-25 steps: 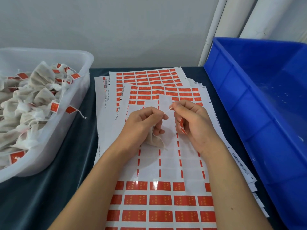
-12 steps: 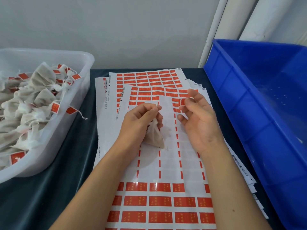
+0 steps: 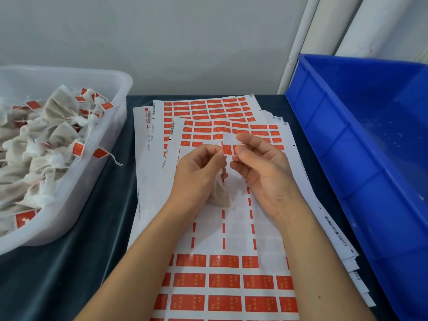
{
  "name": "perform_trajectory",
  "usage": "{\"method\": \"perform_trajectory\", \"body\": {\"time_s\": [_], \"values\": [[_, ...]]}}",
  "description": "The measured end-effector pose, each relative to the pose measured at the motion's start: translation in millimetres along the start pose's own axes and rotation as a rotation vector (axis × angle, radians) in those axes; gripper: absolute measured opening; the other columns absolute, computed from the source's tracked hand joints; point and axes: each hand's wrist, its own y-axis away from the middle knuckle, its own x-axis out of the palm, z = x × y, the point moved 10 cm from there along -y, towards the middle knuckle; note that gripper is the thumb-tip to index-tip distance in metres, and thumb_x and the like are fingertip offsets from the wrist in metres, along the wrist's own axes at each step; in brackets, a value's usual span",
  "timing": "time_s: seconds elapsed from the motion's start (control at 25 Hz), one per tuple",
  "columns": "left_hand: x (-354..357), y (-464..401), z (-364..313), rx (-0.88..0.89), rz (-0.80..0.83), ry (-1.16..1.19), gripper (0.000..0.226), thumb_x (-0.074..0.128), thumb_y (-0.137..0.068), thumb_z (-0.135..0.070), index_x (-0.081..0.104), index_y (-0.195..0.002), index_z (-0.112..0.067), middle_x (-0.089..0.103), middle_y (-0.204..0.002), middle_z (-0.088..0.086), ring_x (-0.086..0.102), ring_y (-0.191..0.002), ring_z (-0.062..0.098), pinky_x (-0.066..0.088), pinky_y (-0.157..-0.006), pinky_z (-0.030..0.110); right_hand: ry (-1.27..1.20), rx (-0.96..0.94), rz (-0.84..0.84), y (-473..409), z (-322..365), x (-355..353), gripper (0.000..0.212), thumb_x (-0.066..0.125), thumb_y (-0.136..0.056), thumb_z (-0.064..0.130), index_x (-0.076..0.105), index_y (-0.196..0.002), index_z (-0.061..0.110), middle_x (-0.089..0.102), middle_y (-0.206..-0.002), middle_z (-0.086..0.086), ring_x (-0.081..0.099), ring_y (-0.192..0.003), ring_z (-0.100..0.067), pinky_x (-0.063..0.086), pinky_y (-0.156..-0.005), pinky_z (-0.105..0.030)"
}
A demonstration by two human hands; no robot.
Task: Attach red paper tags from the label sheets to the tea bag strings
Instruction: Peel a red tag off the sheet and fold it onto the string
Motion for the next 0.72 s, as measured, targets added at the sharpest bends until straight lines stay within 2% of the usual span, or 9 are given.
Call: {"method": "perform_trajectory", "body": {"time_s": [0.16, 0.28, 0.36, 0.48, 0.72], "values": [[3, 0, -1, 0.022, -0.004, -0.054, 0.018, 0.059, -0.105, -0.025, 0.074, -0.097, -0.019, 0.075, -0.085, -0.002, 0.071, -0.077, 0.019, 0.063, -0.078, 0.028, 0.009, -0.005, -0.008, 0, 1, 1, 0.018, 0.076, -0.090, 0.018, 0.080, -0.108, 0.021, 0.076, -0.118, -0.007, 0.073, -0.108, -0.029, 0.060, -0.089, -0.035], [1, 1, -4, 0.032, -0.037, -0.042, 0.017, 0.062, -0.103, -0.031, 0.074, -0.094, -0.024, 0.073, -0.082, -0.006, 0.071, -0.075, 0.013, 0.060, -0.072, 0.019, 0.043, -0.005, -0.046, 1, 1, -2, 0.030, 0.073, -0.087, 0.030, 0.078, -0.116, 0.024, 0.075, -0.122, -0.001, 0.073, -0.109, -0.024, 0.060, -0.090, -0.035], [-2, 1, -5, 0.024, -0.065, -0.003, 0.017, 0.063, -0.102, -0.032, 0.074, -0.093, -0.023, 0.072, -0.079, -0.006, 0.070, -0.075, 0.009, 0.058, -0.070, 0.015, 0.059, -0.003, -0.089, 1, 1, -7, 0.027, 0.068, -0.091, 0.031, 0.078, -0.116, 0.025, 0.075, -0.120, 0.001, 0.073, -0.104, -0.022, 0.060, -0.089, -0.035], [-6, 1, -9, 0.025, -0.088, 0.048, 0.018, 0.063, -0.103, -0.029, 0.074, -0.093, -0.018, 0.073, -0.080, -0.003, 0.070, -0.076, 0.012, 0.059, -0.072, 0.018, 0.063, 0.008, -0.108, 2, 2, -9, 0.017, 0.063, -0.099, 0.028, 0.076, -0.110, 0.027, 0.076, -0.115, -0.002, 0.073, -0.097, -0.018, 0.059, -0.088, -0.034], [-10, 4, -21, 0.075, -0.120, 0.068, 0.018, 0.060, -0.104, -0.028, 0.071, -0.093, -0.021, 0.073, -0.080, -0.002, 0.071, -0.076, 0.018, 0.061, -0.076, 0.022, 0.127, -0.002, -0.077, 4, 5, -3, 0.024, 0.070, -0.084, 0.042, 0.078, -0.106, 0.034, 0.076, -0.113, 0.001, 0.071, -0.088, -0.015, 0.059, -0.084, -0.032]]}}
